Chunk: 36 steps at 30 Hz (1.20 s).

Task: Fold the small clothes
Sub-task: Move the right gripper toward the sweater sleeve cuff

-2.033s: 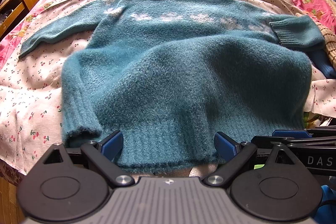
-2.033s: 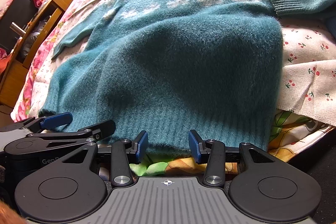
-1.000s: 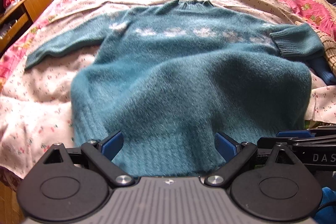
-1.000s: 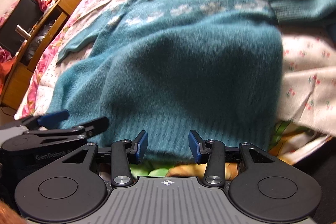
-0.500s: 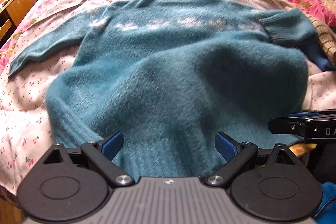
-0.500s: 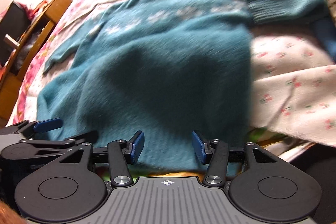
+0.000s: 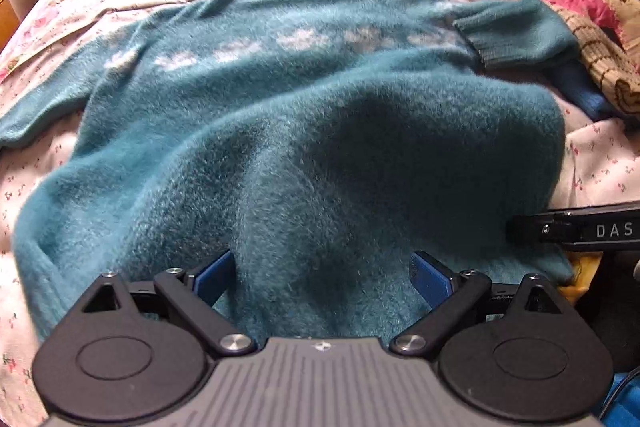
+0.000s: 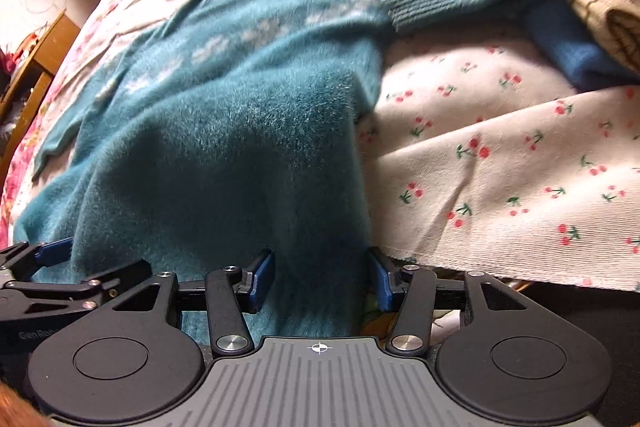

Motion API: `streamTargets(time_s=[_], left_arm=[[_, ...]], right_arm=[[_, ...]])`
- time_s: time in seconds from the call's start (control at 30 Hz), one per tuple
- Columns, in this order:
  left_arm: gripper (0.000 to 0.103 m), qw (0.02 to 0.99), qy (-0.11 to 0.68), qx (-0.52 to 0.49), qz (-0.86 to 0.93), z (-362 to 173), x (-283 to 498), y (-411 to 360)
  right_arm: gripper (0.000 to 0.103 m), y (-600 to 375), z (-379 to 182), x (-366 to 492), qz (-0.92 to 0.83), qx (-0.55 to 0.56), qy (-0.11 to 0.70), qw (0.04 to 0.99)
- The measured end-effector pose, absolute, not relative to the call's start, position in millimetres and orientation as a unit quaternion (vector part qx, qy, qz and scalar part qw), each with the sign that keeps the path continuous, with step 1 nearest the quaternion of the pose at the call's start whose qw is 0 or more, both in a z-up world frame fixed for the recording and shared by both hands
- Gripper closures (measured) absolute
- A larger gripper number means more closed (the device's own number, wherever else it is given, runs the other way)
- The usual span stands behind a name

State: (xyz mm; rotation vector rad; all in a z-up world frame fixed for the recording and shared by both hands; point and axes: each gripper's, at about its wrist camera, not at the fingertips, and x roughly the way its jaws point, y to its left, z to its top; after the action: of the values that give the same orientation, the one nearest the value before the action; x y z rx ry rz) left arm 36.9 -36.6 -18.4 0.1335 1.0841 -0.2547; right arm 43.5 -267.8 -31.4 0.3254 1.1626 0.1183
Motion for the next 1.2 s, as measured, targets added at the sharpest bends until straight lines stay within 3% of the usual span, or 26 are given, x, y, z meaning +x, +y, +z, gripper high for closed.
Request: streamTargets(time_s=[0.07, 0.27, 0.43, 0.67, 0.9, 1.2], left_arm=[[0.0, 0.843, 0.519, 0.065, -0.123, -21.4, 35.9, -36.8], [0.0, 0.841, 0.512, 0.076, -0.155, -15.1, 31.6, -44.7], [0.0, 0.827, 0.527, 0.088, -0.174, -24.0, 40.2, -52.9], [0.0, 0.824, 0.531, 0.062, -0.189, -18.1, 42.8, -44.3], [0.0, 0.861, 0.471, 0.032, -0.189, 15.7, 55.3, -30.8], [0.0, 0.874, 0.46, 0.032, -0.153, 8.3, 83.1, -30.8]], right_arm=[[0.078, -270.2, -28.6, 39.9, 0.068, 0.151, 0.549, 0.819], [0.088, -281.2, -3.8, 26.0, 0.084, 0.161, 0.537, 0.823], [0.088, -279.2, -22.1, 32.5, 0.07, 0.15, 0.573, 0.802], [0.082, -283.2, 0.5, 31.8, 0.073, 0.146, 0.567, 0.808], [0.082, -287.5, 31.1, 35.2, 0.076, 0.129, 0.523, 0.839], [0.082, -260.5, 31.6, 79.2, 0.104, 0.107, 0.47, 0.87]])
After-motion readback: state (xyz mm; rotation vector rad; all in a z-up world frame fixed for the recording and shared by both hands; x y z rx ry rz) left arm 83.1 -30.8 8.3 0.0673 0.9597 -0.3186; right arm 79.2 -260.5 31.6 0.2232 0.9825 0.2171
